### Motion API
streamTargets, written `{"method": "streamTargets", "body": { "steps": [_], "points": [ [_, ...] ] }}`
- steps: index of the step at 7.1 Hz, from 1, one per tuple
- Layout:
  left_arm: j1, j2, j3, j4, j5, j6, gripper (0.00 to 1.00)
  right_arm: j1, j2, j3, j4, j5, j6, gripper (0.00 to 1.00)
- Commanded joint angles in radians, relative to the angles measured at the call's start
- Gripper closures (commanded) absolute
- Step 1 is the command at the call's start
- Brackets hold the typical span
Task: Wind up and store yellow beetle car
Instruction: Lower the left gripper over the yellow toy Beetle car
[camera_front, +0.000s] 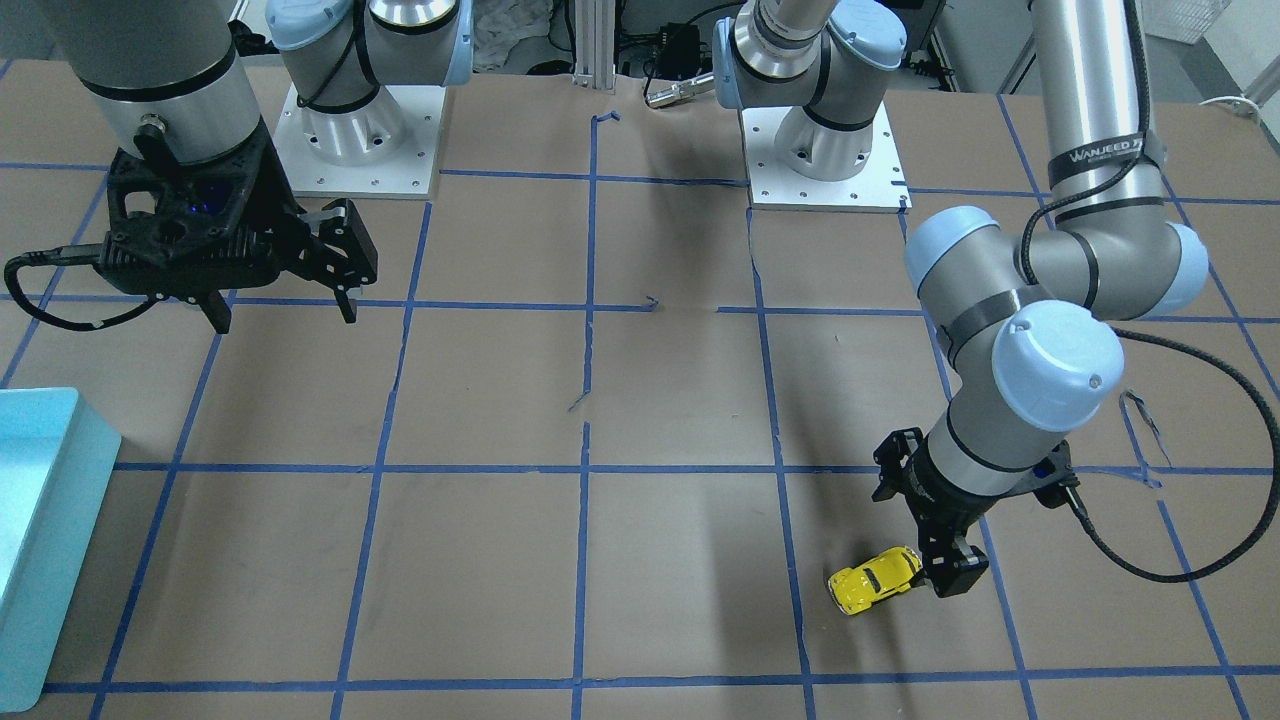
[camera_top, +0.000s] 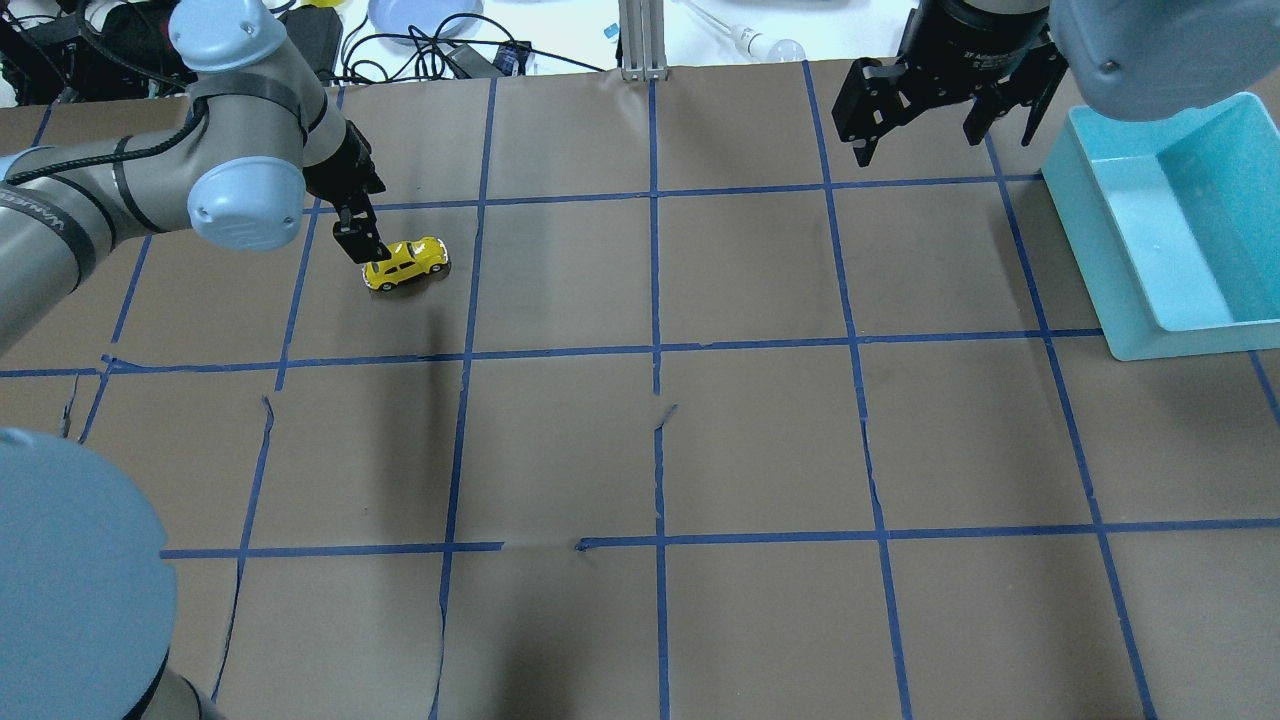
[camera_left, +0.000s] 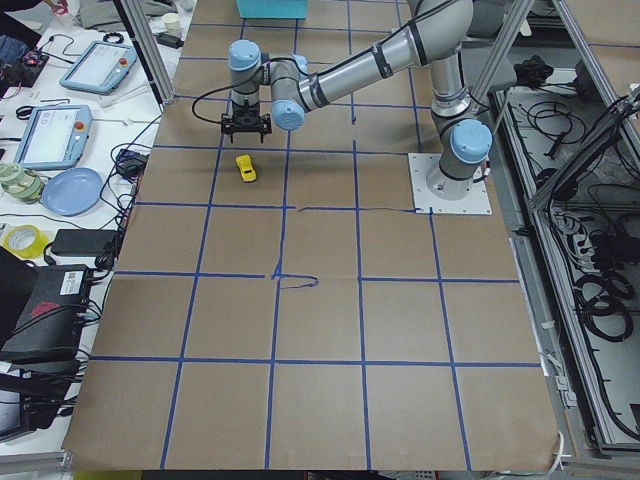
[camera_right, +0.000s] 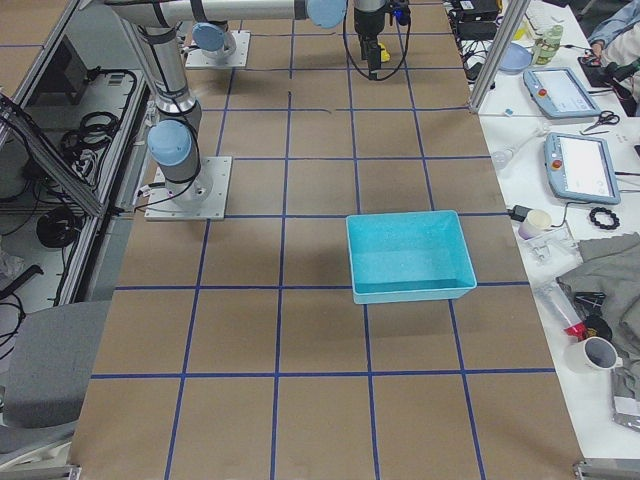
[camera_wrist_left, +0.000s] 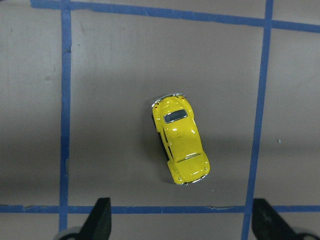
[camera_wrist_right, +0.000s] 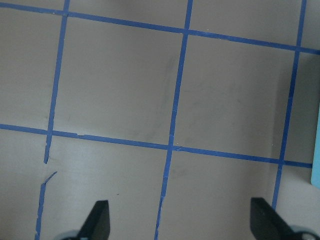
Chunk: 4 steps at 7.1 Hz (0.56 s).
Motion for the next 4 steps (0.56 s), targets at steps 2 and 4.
{"method": "streamTargets", "body": {
  "steps": [2,4],
  "points": [
    [0.0,-0.117,0.044,0.012,0.002,-0.124,0.0,0.0,0.0,0.0,0.0,0.001,-0.001,0.0],
    [0.0,-0.14,0.043,0.012,0.001,-0.159,0.0,0.0,0.0,0.0,0.0,0.001,-0.001,0.0]
  ]
}}
